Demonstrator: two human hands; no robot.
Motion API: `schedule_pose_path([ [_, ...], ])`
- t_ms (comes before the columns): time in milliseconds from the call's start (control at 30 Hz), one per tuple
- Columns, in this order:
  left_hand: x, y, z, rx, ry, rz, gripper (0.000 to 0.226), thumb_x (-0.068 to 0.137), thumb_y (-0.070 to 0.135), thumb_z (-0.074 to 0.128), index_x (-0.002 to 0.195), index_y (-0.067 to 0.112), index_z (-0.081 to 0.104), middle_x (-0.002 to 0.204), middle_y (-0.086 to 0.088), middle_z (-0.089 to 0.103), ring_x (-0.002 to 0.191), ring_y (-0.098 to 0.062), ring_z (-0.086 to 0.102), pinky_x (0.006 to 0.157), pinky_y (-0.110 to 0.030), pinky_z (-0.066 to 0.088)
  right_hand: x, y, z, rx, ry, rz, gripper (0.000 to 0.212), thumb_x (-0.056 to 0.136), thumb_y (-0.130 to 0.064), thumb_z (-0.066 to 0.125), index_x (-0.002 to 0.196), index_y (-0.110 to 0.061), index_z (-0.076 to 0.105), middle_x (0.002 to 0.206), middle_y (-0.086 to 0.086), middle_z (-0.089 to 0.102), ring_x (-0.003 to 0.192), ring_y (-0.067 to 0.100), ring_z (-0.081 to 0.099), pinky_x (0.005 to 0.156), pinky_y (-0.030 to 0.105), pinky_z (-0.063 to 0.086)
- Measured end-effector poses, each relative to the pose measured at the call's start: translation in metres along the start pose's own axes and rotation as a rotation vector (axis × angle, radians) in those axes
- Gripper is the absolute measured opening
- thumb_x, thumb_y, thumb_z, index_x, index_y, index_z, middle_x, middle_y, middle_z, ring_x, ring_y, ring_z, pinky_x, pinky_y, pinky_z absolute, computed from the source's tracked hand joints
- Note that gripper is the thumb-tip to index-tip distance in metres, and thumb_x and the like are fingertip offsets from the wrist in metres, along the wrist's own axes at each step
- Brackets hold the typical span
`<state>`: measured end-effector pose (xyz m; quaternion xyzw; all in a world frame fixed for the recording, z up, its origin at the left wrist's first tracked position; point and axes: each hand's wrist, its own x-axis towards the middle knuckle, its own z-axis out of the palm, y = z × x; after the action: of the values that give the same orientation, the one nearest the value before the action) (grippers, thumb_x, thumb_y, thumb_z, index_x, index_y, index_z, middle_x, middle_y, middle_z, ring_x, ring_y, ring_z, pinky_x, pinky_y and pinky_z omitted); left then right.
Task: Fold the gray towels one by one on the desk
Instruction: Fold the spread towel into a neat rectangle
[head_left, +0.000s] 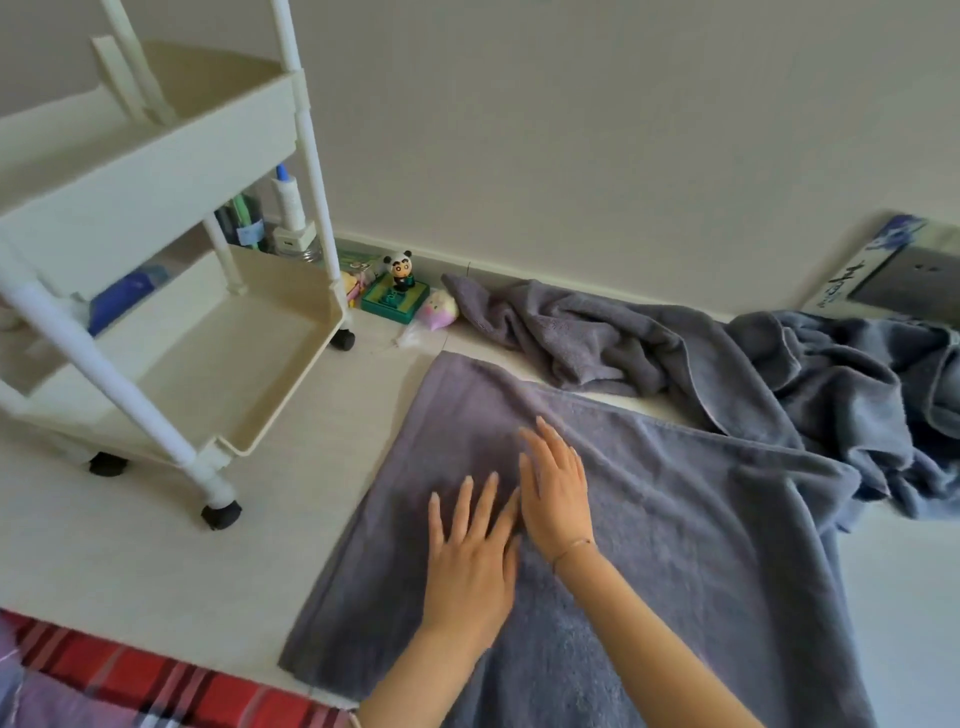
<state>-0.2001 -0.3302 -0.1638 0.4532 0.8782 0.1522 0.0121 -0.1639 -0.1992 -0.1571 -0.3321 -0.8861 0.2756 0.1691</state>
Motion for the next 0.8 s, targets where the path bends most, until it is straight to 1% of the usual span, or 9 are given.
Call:
schedule_pose_path([
  [67, -0.009, 0.008, 0.014, 0.031, -0.145, 0.009, 0.052, 0.092, 0.043, 0.03, 0.138, 0.027, 0.048, 0.144, -0.002, 0.046, 0.133, -0.031, 0.042, 0.107, -0.058, 0.019, -0.034, 0.029, -0.01, -0.113, -0.088, 0.007, 0.064, 0.092, -0.053, 0.01, 0.143, -0.026, 0.038, 0.154, -0.009, 0.017, 0.145, 0.014, 0.013, 0.12, 0.031, 0.003],
  [167, -0.009, -0.004, 0.023, 0.058, -0.191, -0.023, 0.054, 0.099, 0.046, 0.014, 0.143, 0.028, 0.04, 0.148, -0.001, 0.041, 0.137, -0.03, 0.035, 0.109, -0.059, 0.014, -0.066, 0.083, -0.043, -0.318, -0.129, 0.026, 0.074, 0.084, -0.069, -0.009, 0.147, -0.039, 0.016, 0.152, -0.017, 0.001, 0.144, 0.005, -0.001, 0.117, 0.025, -0.01],
  [300, -0.009, 0.0, 0.022, 0.087, -0.203, -0.024, 0.059, 0.099, 0.046, 0.003, 0.143, 0.025, 0.037, 0.147, -0.004, 0.042, 0.135, -0.032, 0.038, 0.107, -0.059, 0.017, -0.104, 0.151, -0.113, -0.43, -0.103, 0.242, 0.077, 0.08, -0.071, -0.01, 0.148, -0.04, 0.006, 0.158, -0.012, 0.002, 0.144, 0.005, -0.006, 0.118, 0.027, -0.009],
  [367, -0.006, 0.0, 0.023, 0.09, -0.208, -0.046, 0.06, 0.099, 0.046, 0.002, 0.142, 0.024, 0.037, 0.145, -0.005, 0.044, 0.133, -0.033, 0.041, 0.105, -0.062, 0.025, -0.115, 0.172, -0.139, -0.496, -0.096, 0.272, 0.085, 0.077, -0.074, -0.013, 0.149, -0.035, 0.011, 0.158, -0.01, 0.006, 0.146, 0.009, -0.001, 0.117, 0.026, -0.008],
  [433, -0.005, 0.004, 0.021, 0.104, -0.204, -0.051, 0.065, 0.098, 0.047, -0.004, 0.144, 0.022, 0.035, 0.146, -0.006, 0.043, 0.133, -0.034, 0.041, 0.102, -0.064, 0.029, -0.125, 0.177, -0.162, -0.441, -0.038, 0.311, 0.072, 0.089, -0.067, 0.007, 0.149, -0.03, 0.021, 0.158, -0.007, 0.014, 0.146, 0.014, 0.006, 0.118, 0.029, -0.002],
  [500, -0.006, 0.013, 0.02, 0.125, -0.22, -0.071, 0.076, 0.089, 0.053, -0.021, 0.147, 0.022, 0.015, 0.154, -0.006, 0.026, 0.141, -0.033, 0.025, 0.11, -0.061, 0.018, -0.137, 0.179, -0.177, -0.298, 0.164, 0.393, 0.052, 0.098, -0.043, 0.037, 0.145, -0.022, 0.034, 0.153, 0.002, 0.029, 0.143, 0.022, 0.022, 0.117, 0.037, 0.014],
  [567, -0.013, 0.036, 0.022, 0.073, -0.202, -0.04, 0.092, 0.074, 0.06, -0.036, 0.147, 0.018, 0.002, 0.158, -0.004, 0.009, 0.146, -0.028, 0.008, 0.115, -0.052, 0.004, -0.152, 0.177, -0.193, -0.148, 0.315, 0.553, 0.045, 0.096, -0.031, 0.047, 0.137, -0.012, 0.044, 0.143, 0.011, 0.043, 0.13, 0.03, 0.042, 0.11, 0.042, 0.031],
  [667, -0.025, 0.087, 0.019, -0.065, -0.253, 0.097, 0.109, 0.06, 0.067, -0.044, 0.15, 0.021, -0.004, 0.158, 0.003, -0.009, 0.146, -0.018, -0.01, 0.116, -0.041, -0.011, -0.162, 0.17, -0.204, -0.044, 0.161, 0.695, 0.04, 0.094, -0.03, 0.053, 0.128, -0.01, 0.053, 0.121, 0.011, 0.06, 0.105, 0.028, 0.058, 0.093, 0.038, 0.045],
  [800, -0.039, 0.139, 0.029, -0.125, -0.312, 0.233, 0.104, 0.06, 0.067, -0.044, 0.15, 0.03, -0.005, 0.153, 0.013, -0.016, 0.144, -0.012, -0.017, 0.115, -0.037, -0.017, -0.162, 0.147, -0.194, 0.274, 0.068, 0.661, 0.029, 0.096, -0.022, 0.052, 0.121, -0.012, 0.06, 0.11, 0.003, 0.063, 0.103, 0.02, 0.058, 0.089, 0.028, 0.044],
])
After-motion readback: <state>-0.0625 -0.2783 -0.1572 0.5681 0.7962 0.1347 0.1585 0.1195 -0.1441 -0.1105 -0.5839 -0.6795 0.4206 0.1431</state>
